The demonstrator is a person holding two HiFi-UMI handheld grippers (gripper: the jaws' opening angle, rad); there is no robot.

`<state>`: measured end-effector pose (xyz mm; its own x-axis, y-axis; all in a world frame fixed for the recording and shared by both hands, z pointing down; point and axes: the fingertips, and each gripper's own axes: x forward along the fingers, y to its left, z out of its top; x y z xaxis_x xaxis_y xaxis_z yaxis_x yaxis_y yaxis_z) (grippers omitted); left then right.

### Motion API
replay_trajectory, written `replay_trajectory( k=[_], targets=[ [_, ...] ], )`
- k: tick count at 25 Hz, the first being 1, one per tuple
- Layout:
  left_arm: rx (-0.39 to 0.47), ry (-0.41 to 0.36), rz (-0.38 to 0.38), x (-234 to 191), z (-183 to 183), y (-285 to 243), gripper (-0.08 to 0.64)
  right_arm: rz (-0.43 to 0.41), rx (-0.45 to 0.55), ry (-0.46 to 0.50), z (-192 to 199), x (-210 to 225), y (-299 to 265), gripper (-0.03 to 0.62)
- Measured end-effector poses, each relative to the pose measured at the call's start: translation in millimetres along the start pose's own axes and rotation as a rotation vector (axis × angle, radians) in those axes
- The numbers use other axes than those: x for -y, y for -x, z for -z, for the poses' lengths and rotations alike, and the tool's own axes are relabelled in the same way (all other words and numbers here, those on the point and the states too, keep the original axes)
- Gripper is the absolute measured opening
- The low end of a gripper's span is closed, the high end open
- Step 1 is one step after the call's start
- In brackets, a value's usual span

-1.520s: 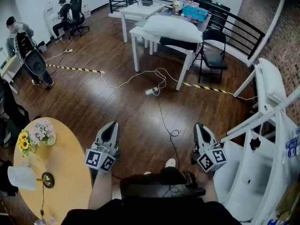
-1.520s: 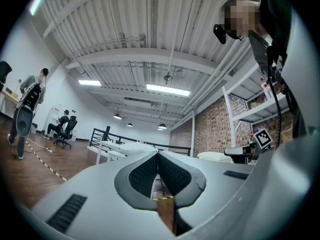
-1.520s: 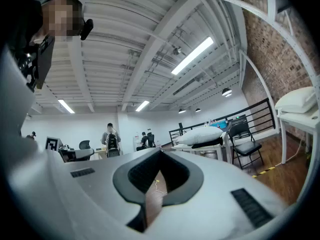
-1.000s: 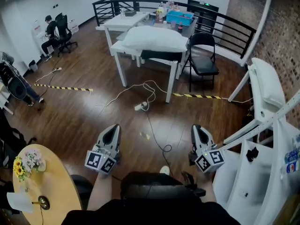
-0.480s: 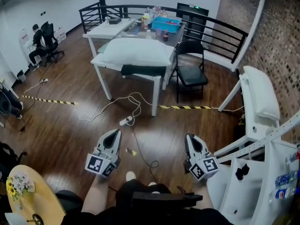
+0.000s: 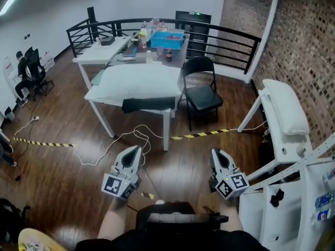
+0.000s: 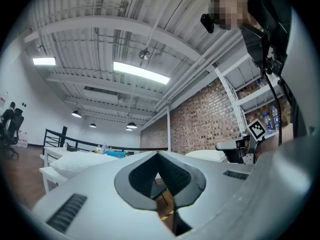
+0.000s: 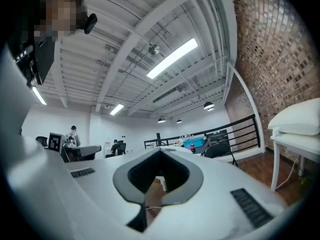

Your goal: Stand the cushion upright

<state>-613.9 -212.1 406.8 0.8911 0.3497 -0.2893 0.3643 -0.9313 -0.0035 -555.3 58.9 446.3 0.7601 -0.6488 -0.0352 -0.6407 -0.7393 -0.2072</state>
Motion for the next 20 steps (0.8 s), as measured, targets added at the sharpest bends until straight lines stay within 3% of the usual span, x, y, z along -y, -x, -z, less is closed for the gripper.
replay_trajectory(
  k=[8, 13, 17, 20],
  targets=[
    [-0.006, 0.104, 0.055, -61.2, 27.4, -61.7, 0.003, 0.072, 0.014, 0.01, -13.5, 13.7, -55.0, 0.005],
    [-0.057, 0.159, 0.071, -58.4, 59.2, -83.5, 0.003, 0.099, 0.004, -0.008, -6.9, 41.9, -71.6, 0.005],
    [-0.07, 0.181, 0.045, -53.8, 72.6, -108.5, 0.003, 0.068, 0.015, -0.031, 0.2, 78.2, -93.9, 0.005],
    [-0.084, 0.155, 0.029, -44.6, 84.9, -141.2, 0.003, 0.057, 0.042, -0.074, 6.3, 125.2, -106.9, 0.005]
  ],
)
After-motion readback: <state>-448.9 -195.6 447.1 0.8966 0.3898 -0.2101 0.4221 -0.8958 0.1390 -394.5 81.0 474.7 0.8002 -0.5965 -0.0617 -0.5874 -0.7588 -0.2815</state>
